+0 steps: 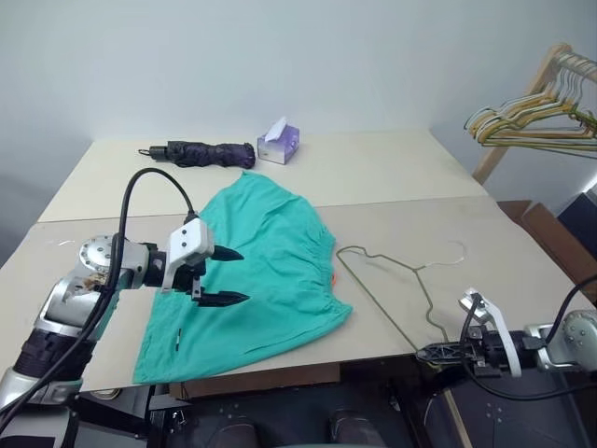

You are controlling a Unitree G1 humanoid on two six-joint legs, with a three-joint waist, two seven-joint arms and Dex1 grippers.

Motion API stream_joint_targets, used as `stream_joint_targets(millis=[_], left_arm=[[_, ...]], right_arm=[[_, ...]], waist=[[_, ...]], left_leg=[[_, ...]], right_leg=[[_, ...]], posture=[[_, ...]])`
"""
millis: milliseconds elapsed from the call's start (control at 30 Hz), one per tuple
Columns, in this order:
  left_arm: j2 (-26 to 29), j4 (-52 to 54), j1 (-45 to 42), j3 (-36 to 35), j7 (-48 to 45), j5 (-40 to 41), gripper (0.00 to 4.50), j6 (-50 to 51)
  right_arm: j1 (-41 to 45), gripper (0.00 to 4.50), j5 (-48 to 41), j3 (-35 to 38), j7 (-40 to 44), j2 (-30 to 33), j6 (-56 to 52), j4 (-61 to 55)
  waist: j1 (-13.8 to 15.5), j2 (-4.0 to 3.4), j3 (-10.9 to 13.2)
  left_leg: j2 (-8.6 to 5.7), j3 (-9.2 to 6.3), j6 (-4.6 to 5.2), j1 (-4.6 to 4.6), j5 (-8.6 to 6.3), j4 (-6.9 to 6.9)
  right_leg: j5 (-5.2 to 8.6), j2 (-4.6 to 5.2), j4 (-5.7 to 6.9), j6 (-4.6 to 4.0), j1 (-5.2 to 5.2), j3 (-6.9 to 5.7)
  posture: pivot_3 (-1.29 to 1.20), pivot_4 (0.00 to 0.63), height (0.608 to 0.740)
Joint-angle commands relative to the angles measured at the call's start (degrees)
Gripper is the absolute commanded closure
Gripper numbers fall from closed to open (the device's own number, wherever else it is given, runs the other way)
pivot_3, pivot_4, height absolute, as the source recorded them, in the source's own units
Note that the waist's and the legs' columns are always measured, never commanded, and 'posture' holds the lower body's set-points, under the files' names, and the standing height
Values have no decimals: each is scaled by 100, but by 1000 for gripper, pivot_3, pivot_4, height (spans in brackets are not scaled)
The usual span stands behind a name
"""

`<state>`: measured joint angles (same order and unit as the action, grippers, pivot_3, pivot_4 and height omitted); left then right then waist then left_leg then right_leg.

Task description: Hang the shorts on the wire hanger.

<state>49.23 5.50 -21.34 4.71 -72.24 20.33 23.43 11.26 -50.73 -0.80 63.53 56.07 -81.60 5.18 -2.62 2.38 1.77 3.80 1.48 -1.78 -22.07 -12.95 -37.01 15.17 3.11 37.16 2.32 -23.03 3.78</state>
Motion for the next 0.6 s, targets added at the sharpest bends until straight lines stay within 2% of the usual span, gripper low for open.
stream_joint_targets(millis=[33,200,333,600], left_arm=[[6,-22,43,-115,95,-90,36,-215],[13,-63,96,-105,130,-160,36,-334],[-19,-87,99,-85,163,-212,36,-403],[-30,-22,185,-95,256,-256,36,-427]], right_arm=[[216,4500,22,-63,228,-122,242,0],[324,4500,-50,-44,457,-89,321,-254],[300,4500,312,-491,522,79,630,-671],[1044,4500,839,-1026,757,41,815,110]], waist=[[12,0,0],[53,0,0],[92,0,0],[141,-1,0]], left_leg=[[0,0,0,0,0,0],[-2,0,0,-7,0,-1],[-1,0,0,-4,0,-1],[0,5,0,0,0,-2]], right_leg=[[0,0,0,0,0,0],[-3,2,-1,-5,-3,0],[-3,1,0,-4,-2,-1],[-5,1,1,-7,-1,1]], posture=[[7,0,740],[13,0,740],[18,0,740],[45,0,740]])
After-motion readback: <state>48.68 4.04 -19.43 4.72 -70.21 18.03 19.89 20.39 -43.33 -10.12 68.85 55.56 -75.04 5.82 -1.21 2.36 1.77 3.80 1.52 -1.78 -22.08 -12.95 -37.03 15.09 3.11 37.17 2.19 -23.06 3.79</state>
